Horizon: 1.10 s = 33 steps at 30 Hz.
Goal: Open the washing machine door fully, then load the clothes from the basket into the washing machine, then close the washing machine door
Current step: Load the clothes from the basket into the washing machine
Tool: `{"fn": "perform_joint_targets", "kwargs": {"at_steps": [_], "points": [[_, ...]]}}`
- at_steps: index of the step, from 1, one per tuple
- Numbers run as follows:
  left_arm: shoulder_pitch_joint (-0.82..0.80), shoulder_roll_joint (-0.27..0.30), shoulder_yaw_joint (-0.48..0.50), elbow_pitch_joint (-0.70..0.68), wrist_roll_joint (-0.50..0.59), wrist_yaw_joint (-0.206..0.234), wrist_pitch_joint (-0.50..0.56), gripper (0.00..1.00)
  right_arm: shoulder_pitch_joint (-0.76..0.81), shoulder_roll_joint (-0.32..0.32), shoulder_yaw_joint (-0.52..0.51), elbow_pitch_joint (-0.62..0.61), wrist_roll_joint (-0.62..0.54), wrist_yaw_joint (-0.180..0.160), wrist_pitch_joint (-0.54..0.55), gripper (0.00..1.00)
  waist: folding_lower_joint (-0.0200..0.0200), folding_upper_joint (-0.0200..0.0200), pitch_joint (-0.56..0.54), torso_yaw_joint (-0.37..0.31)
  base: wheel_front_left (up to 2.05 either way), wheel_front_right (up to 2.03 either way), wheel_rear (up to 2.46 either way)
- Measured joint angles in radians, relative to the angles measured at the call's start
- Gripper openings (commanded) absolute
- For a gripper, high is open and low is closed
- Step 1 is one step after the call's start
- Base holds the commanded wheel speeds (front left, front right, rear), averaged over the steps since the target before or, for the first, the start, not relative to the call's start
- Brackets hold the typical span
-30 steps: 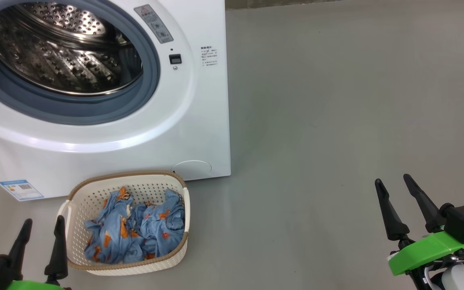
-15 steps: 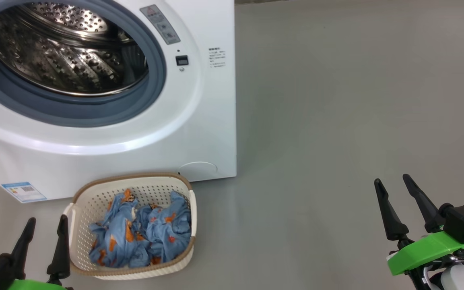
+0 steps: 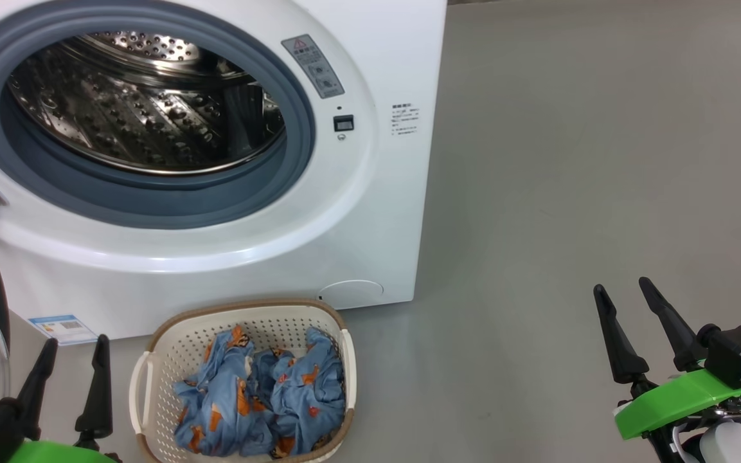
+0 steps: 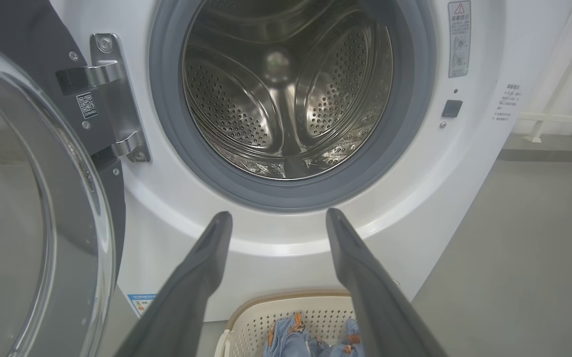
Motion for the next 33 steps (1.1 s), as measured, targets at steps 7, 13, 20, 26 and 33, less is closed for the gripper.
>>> {"fn": "perform_joint_targets", "kwargs": {"at_steps": [7, 13, 20, 26, 33], "points": [[0.0, 0.0, -0.008, -0.004, 0.0, 0.0, 0.0, 1.0, 0.0, 0.001, -0.001, 0.0, 0.0, 0.0, 0.0, 1.0, 0.0, 0.0, 0.006, 0.0, 0.04, -0.09, 0.06], [0.0, -0.003, -0.017, 0.013, 0.0, 0.0, 0.0, 1.0, 0.0, 0.007, -0.002, -0.001, -0.001, 0.0, 0.0, 1.0, 0.0, -0.0001, 0.013, -0.001, 0.0, 0.0, 0.0], [-0.011, -0.017, -0.038, 0.075, -0.002, 0.0, 0.0, 1.0, -0.012, 0.013, 0.0, -0.009, -0.001, 0.0, 0.0, 1.0, 0.0, 0.0, 0.041, -0.006, 0.0, 0.0, 0.0], [-0.071, -0.035, -0.068, 0.177, -0.012, 0.0, 0.0, 1.0, -0.051, 0.027, 0.006, -0.018, -0.005, 0.0, 0.0, 1.0, 0.0, 0.0, 0.092, -0.011, 0.0, 0.0, 0.0], [-0.209, -0.038, -0.112, 0.355, -0.047, 0.0, 0.0, 1.0, -0.125, 0.044, 0.02, -0.03, -0.04, 0.0, 0.0, 1.0, 0.0, 0.0, 0.179, -0.018, 0.0, 0.0, 0.0]]}}
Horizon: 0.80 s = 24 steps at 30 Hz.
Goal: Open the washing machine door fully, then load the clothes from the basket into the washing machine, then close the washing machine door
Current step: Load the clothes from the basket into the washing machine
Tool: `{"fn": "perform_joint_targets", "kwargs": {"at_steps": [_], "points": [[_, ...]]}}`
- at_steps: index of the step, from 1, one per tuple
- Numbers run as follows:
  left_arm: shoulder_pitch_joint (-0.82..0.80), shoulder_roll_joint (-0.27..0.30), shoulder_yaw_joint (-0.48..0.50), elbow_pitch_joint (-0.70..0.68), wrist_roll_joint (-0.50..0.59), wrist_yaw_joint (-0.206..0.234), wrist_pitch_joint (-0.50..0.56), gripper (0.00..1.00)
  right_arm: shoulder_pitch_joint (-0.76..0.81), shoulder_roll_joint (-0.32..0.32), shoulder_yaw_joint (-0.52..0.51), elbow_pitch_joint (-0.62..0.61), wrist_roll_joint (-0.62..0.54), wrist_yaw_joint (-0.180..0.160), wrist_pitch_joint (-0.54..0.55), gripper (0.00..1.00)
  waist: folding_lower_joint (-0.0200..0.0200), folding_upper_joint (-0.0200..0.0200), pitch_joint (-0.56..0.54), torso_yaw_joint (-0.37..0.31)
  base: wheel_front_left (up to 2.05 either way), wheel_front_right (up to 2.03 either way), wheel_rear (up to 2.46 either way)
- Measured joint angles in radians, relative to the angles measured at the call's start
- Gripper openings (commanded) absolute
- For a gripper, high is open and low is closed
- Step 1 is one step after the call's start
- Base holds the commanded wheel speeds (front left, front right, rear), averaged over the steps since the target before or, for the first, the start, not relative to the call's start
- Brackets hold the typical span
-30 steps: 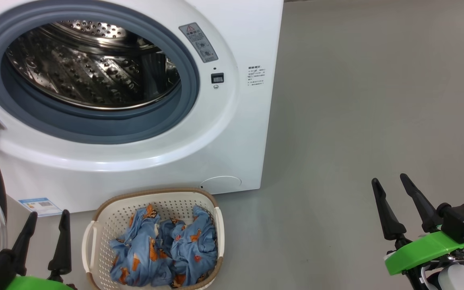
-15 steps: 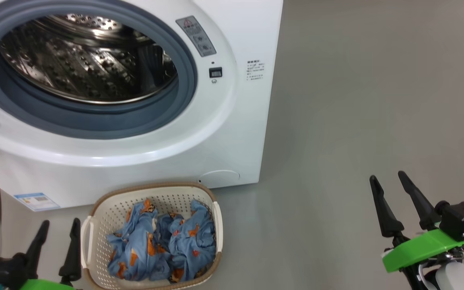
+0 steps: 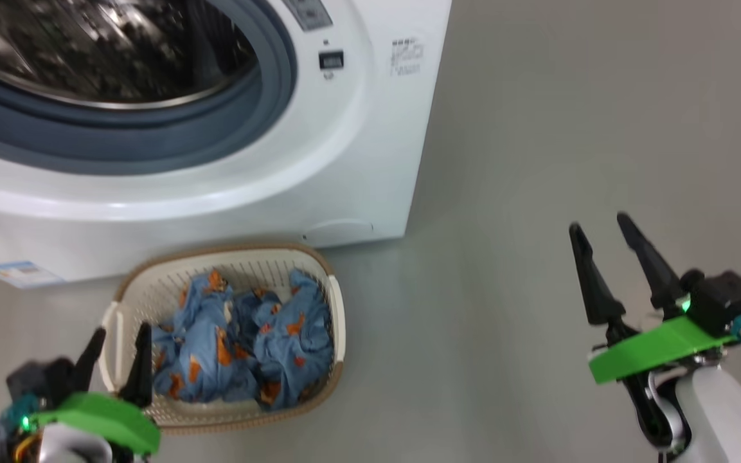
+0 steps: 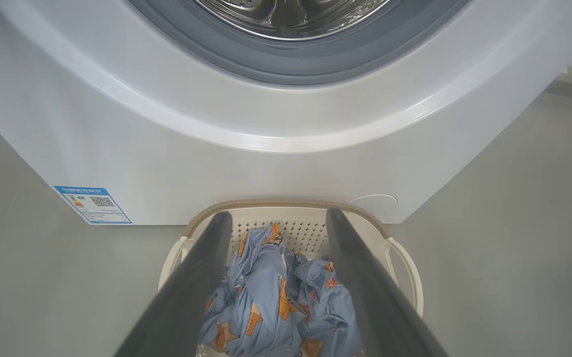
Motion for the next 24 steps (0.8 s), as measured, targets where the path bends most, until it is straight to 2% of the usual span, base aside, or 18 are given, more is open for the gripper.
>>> {"fn": "perform_joint_targets", "kwargs": {"at_steps": [15, 24], "points": [[-0.283, 0.054, -0.182, 0.275, -0.121, 0.0, 0.003, 1.0, -0.144, 0.039, 0.02, -0.024, -0.044, 0.0, 0.0, 1.0, 0.0, 0.0, 0.206, -0.036, 0.0, 0.0, 0.0], [-0.423, 0.084, -0.29, 0.376, -0.202, 0.0, 0.028, 1.0, -0.201, 0.058, 0.027, -0.022, -0.07, 0.0, -0.003, 1.0, 0.0, 0.0, 0.335, -0.059, 0.0, 0.0, 0.0]]}}
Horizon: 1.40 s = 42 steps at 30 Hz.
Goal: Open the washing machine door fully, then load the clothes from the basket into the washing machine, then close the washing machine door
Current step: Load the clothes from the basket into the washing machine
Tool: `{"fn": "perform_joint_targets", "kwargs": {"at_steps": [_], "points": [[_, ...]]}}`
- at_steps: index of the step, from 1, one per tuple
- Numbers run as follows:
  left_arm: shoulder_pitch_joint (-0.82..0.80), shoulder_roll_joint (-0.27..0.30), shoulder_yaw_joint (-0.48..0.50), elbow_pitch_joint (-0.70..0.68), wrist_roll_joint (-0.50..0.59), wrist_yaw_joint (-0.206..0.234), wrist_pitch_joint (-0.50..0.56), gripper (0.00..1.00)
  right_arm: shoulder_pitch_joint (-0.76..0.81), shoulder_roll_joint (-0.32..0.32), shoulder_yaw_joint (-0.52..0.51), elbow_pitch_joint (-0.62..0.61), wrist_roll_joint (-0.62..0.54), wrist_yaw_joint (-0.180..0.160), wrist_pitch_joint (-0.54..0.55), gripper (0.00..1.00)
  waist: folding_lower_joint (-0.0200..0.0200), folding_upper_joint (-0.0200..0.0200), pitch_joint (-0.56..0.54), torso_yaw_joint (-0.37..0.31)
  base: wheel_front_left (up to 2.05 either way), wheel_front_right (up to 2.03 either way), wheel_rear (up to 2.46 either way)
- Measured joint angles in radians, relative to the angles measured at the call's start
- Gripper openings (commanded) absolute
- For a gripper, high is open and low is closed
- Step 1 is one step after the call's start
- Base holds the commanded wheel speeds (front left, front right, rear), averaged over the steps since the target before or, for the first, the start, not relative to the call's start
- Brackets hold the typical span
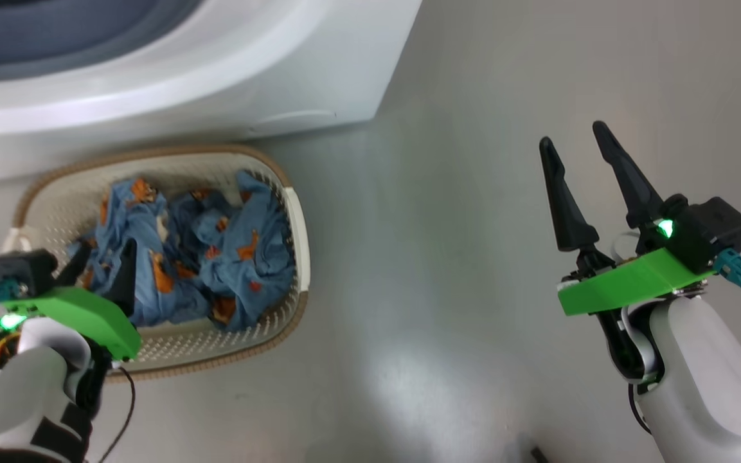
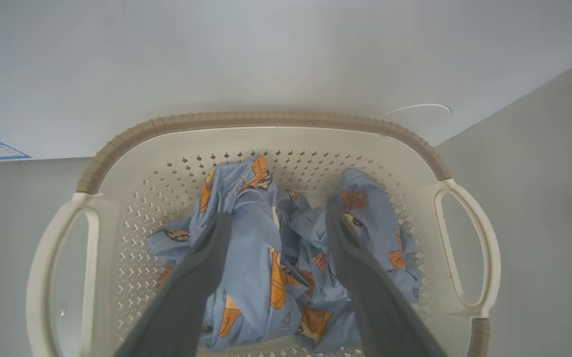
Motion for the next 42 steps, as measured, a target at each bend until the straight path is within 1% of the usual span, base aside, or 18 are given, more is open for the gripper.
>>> {"fn": "perform_joint_targets", "kwargs": {"at_steps": [5, 9, 20, 33, 38, 39, 40, 42], "points": [[-0.043, 0.012, -0.047, 0.037, -0.043, 0.0, 0.03, 1.0, -0.026, 0.011, 0.0, -0.001, -0.007, 0.0, 0.0, 1.0, 0.0, 0.0, 0.059, -0.006, 0.0, 0.0, 0.0], [-0.073, 0.031, -0.082, 0.055, -0.06, 0.0, 0.048, 1.0, -0.049, 0.018, 0.006, -0.002, -0.007, 0.0, -0.001, 1.0, 0.0, 0.0, 0.102, -0.01, 0.0, 0.0, 0.0], [-0.146, 0.059, -0.154, 0.092, -0.124, 0.0, 0.099, 1.0, -0.092, 0.028, 0.018, -0.013, -0.012, 0.0, -0.001, 1.0, 0.0, 0.0, 0.2, -0.025, 0.0, 0.0, 0.0], [-0.195, 0.094, -0.216, 0.143, -0.15, 0.0, 0.132, 1.0, -0.107, 0.038, 0.049, -0.018, -0.016, 0.0, -0.001, 1.0, 0.0, 0.0, 0.247, -0.06, 0.0, 0.0, 0.0], [-0.2, 0.109, -0.225, 0.16, -0.156, 0.0, 0.153, 1.0, -0.108, 0.041, 0.067, -0.019, -0.016, 0.0, -0.001, 1.0, 0.0, 0.0, 0.254, -0.082, 0.0, 0.0, 0.0], [-0.2, 0.114, -0.226, 0.163, -0.156, 0.0, 0.157, 0.86, -0.108, 0.041, 0.069, -0.019, -0.016, 0.0, -0.001, 1.0, 0.0, 0.0, 0.255, -0.087, 0.0, 0.0, 0.0], [-0.2, 0.117, -0.226, 0.165, -0.156, 0.0, 0.158, 0.47, -0.108, 0.041, 0.069, -0.019, -0.016, 0.0, -0.001, 1.0, 0.0, 0.0, 0.256, -0.091, 0.0, 0.0, 0.0], [-0.2, 0.121, -0.229, 0.169, -0.157, 0.0, 0.169, 0.0, -0.108, 0.042, 0.072, -0.019, -0.016, 0.0, -0.001, 1.0, 0.0, 0.0, 0.255, -0.098, 0.0, 0.0, 0.0]]}}
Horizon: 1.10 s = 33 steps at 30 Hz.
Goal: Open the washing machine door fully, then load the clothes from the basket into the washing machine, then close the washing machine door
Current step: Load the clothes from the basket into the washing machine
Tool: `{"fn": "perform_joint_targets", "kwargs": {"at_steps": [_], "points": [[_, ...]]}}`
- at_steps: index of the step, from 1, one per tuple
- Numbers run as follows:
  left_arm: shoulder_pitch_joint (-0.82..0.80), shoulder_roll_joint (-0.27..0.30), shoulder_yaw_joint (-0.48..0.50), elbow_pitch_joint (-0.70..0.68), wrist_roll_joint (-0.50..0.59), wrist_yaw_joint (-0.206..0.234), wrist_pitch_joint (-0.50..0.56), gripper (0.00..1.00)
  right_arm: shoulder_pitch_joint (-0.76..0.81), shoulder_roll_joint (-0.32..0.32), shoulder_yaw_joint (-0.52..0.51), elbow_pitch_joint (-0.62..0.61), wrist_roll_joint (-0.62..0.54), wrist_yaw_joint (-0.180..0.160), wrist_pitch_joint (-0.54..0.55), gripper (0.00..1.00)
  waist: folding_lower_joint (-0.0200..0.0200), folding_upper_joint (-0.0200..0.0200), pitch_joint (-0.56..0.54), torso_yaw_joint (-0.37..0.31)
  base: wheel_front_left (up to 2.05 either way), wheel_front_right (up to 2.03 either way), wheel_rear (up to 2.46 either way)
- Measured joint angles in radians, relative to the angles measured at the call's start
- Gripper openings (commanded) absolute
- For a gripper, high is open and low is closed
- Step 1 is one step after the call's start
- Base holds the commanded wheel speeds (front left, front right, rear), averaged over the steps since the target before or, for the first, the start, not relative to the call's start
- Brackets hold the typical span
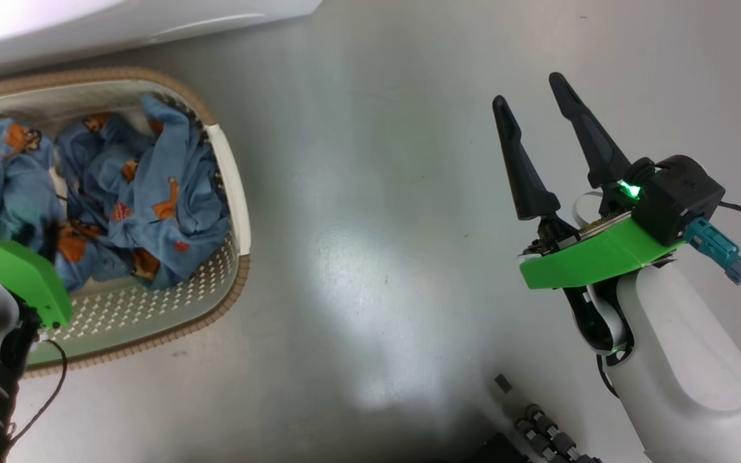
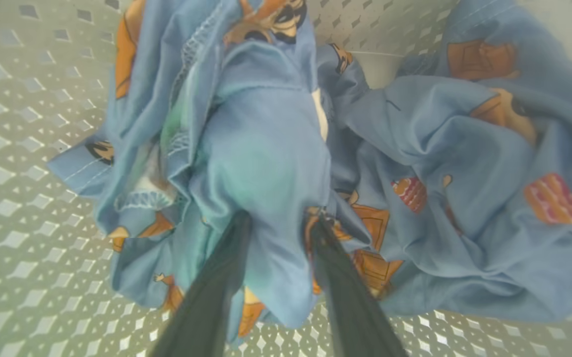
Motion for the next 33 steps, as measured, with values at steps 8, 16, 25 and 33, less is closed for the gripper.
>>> {"fn": "perform_joint_targets", "kwargs": {"at_steps": [8, 16, 25, 33], "points": [[0.004, -0.014, 0.002, 0.008, -0.028, 0.0, -0.009, 0.0, 0.001, 0.0, -0.001, 0.007, 0.0, 0.0, 0.0, 1.0, 0.0, 0.0, -0.035, -0.002, 0.0, 0.0, 0.0], [0.073, -0.053, 0.016, -0.013, -0.096, 0.0, -0.091, 0.0, 0.006, -0.006, -0.01, 0.02, 0.009, 0.0, 0.0, 1.0, 0.0, 0.0, -0.114, 0.017, 0.0, 0.0, 0.0], [0.166, -0.062, -0.008, -0.079, -0.146, 0.0, -0.162, 0.0, 0.074, -0.035, -0.024, 0.044, 0.028, 0.0, 0.0, 1.0, 0.0, 0.0, -0.241, 0.051, 0.0, 0.0, 0.0], [0.242, -0.063, -0.03, -0.166, -0.178, 0.0, -0.189, 0.0, 0.157, -0.059, -0.05, 0.059, 0.037, 0.0, 0.0, 1.0, 0.0, 0.0, -0.359, 0.096, 0.0, 0.0, 0.0]]}}
